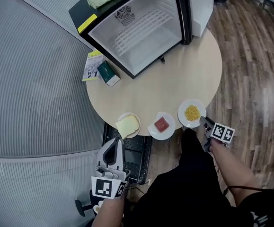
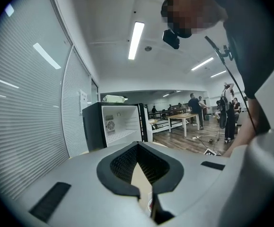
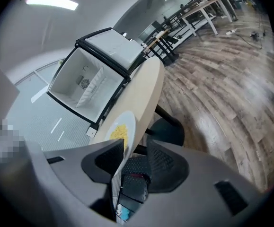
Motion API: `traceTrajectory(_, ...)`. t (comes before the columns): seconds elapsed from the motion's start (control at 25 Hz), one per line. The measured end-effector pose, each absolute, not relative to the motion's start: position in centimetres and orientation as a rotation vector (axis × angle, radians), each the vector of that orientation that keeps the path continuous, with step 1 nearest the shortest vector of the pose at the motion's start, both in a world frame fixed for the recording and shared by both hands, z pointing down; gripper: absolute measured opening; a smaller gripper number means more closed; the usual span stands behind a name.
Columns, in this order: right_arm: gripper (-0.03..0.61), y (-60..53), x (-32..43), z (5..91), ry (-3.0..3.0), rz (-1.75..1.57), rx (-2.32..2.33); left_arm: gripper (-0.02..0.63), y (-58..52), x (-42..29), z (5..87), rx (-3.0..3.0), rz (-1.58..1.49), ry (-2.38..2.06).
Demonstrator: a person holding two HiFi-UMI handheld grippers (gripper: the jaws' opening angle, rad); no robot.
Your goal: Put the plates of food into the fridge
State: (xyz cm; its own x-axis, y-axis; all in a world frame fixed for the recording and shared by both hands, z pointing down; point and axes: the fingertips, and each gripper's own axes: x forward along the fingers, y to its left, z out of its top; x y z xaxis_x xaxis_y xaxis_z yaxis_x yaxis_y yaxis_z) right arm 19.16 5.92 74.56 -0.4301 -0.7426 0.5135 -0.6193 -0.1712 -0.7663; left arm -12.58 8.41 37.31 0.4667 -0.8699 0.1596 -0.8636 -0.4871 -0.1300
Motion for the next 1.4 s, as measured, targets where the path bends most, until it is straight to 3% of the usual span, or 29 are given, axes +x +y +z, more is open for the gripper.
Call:
traceTrajectory(0.12, 0.152, 5.1, 18.9, 74.7, 1.937, -1.676, -1.581, 0.003, 8.0, -12.6, 37.6, -2.670, -0.334, 1.578)
traceTrajectory(0.28, 0.067, 4.6, 18.4, 74.1, 1.944, -1.659, -1.563, 0.003, 7.5, -12.9, 37.6, -2.658, -0.339, 1.600)
traceTrajectory(0.6, 0.020, 4.6, 18.1, 71.6, 1.799, -1.679, -1.433, 0.003, 8.3, -12.9, 36.9, -2.658, -0.270, 1.611)
traceTrajectory(1.4, 0.018, -1.2, 18.3, 64.4, 1.803, -1.657, -1.206, 0.003, 4.4, -11.3, 35.5, -2.676, -0.153, 1.672)
